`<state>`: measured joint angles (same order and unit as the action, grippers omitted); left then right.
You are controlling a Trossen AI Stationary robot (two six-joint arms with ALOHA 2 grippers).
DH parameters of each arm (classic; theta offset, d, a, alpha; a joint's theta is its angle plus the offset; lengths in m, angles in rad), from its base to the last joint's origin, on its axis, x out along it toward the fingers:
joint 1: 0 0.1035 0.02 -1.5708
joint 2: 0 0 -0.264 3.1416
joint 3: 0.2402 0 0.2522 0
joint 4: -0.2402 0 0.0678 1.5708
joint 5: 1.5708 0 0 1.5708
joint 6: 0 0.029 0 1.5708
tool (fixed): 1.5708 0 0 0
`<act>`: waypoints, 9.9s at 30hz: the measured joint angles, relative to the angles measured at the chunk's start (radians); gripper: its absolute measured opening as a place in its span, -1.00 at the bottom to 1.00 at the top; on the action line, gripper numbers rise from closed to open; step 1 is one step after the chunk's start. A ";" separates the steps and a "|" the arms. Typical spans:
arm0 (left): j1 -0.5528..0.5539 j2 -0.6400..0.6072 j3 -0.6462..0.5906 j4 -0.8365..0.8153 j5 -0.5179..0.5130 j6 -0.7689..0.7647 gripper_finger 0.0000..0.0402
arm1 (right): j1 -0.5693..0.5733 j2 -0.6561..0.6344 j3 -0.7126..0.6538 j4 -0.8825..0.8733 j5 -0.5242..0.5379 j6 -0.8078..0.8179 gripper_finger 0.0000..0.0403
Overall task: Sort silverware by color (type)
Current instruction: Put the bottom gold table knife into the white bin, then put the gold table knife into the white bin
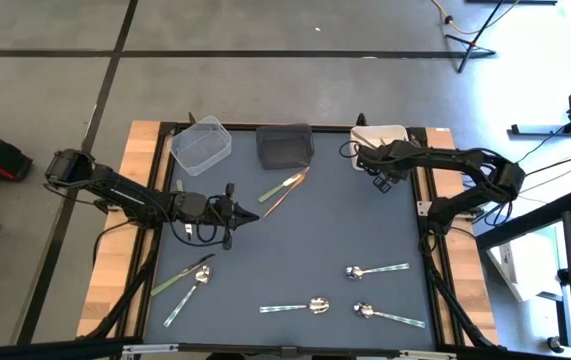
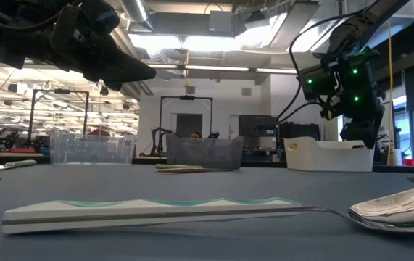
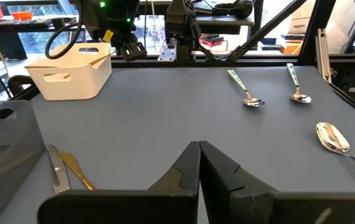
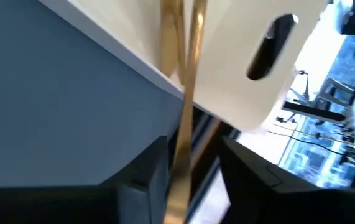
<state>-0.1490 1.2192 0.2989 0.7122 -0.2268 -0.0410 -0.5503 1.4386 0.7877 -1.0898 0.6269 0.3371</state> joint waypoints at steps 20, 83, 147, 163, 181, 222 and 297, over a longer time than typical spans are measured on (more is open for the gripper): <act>0.000 0.000 0.000 0.000 0.000 0.000 -1.00 | 0.000 0.000 0.000 -0.011 -0.011 -0.032 -0.99; 0.000 0.000 0.000 -0.001 -0.027 -0.001 -1.00 | -0.080 -0.196 0.372 -0.195 -0.151 -0.148 -1.00; 0.078 0.253 0.219 -0.136 -0.091 0.026 -0.39 | 0.562 -0.060 -0.215 1.505 -0.540 -0.481 -0.10; 0.184 0.602 0.534 -0.572 -0.145 -0.215 -0.37 | 0.615 -0.060 -0.216 1.501 -0.477 -0.494 -0.10; 0.211 0.650 0.536 -0.562 -0.053 -0.160 -0.83 | 0.615 -0.060 -0.216 1.509 -0.477 -0.473 -0.10; 0.015 0.154 0.139 0.196 0.186 0.081 -0.85 | 0.615 -0.379 -0.410 1.634 -0.593 -0.515 -0.10; 0.086 0.383 0.159 0.291 0.070 0.051 -0.38 | 0.332 -0.459 -0.095 0.860 -0.163 -0.481 -0.98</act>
<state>-0.0625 1.6020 0.4580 1.0035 -0.1564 0.0105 -0.2187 0.9793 0.6930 -0.2299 0.4635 -0.1440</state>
